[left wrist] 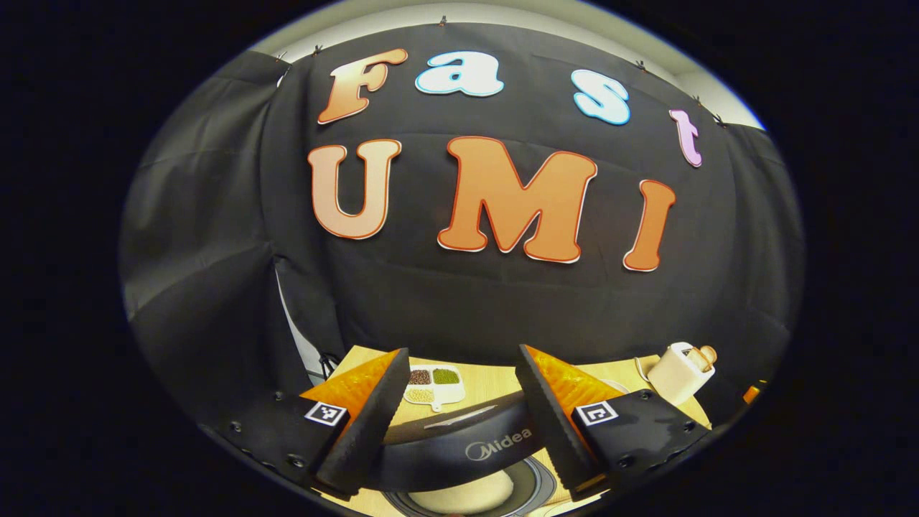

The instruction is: Close the left gripper, press the button to open the rice cooker; take a wooden spoon from the chopstick holder with the right hand, scoop a spoonful of rice and pour it into the rice cooker, then put the wooden spoon back into the chopstick holder.

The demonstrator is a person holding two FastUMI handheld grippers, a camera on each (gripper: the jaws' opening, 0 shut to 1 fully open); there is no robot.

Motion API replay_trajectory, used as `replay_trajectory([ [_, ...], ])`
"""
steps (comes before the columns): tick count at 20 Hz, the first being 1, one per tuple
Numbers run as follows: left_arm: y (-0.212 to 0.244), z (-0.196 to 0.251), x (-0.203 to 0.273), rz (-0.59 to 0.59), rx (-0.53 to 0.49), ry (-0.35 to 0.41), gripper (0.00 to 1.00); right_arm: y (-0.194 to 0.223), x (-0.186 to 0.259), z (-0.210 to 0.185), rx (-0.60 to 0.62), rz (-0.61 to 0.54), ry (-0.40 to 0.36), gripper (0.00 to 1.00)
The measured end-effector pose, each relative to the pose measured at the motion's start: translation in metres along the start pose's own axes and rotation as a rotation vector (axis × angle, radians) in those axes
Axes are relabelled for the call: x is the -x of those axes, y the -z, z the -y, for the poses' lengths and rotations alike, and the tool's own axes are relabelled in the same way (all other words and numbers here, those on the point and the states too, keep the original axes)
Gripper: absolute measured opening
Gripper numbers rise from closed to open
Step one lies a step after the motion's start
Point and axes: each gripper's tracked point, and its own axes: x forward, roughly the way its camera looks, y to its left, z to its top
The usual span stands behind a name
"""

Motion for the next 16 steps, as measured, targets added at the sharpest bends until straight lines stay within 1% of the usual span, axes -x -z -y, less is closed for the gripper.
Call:
replay_trajectory([
  [5,0.058,0.028,0.039,-0.013,-0.048,0.01,1.0,0.011,0.002,-0.005,0.0,-0.024,-0.042,0.95],
  [6,0.071,0.032,0.045,-0.016,-0.037,0.007,1.0,0.014,0.002,-0.005,0.006,-0.029,-0.05,0.95],
  [9,0.116,0.036,0.055,-0.055,0.04,0.005,1.0,0.022,0.004,-0.004,0.034,-0.042,-0.063,0.95],
  [11,0.141,0.03,0.058,-0.078,0.057,-0.02,1.0,0.031,0.005,-0.001,0.046,-0.058,-0.067,0.95],
  [12,0.149,0.03,0.057,-0.065,0.036,-0.028,0.99,0.036,0.005,0.0,0.049,-0.069,-0.069,0.95],
  [13,0.155,0.031,0.058,-0.042,0.015,-0.029,1.0,0.039,0.005,0.002,0.052,-0.078,-0.07,0.95],
  [14,0.161,0.031,0.06,-0.031,0.004,-0.032,0.98,0.045,0.004,0.004,0.054,-0.088,-0.069,1.0],
  [15,0.169,0.032,0.061,-0.032,-0.004,-0.035,0.98,0.05,0.004,0.005,0.057,-0.098,-0.07,0.95],
  [16,0.179,0.033,0.06,-0.032,-0.017,-0.038,0.98,0.054,0.003,0.007,0.06,-0.108,-0.068,1.0],
])
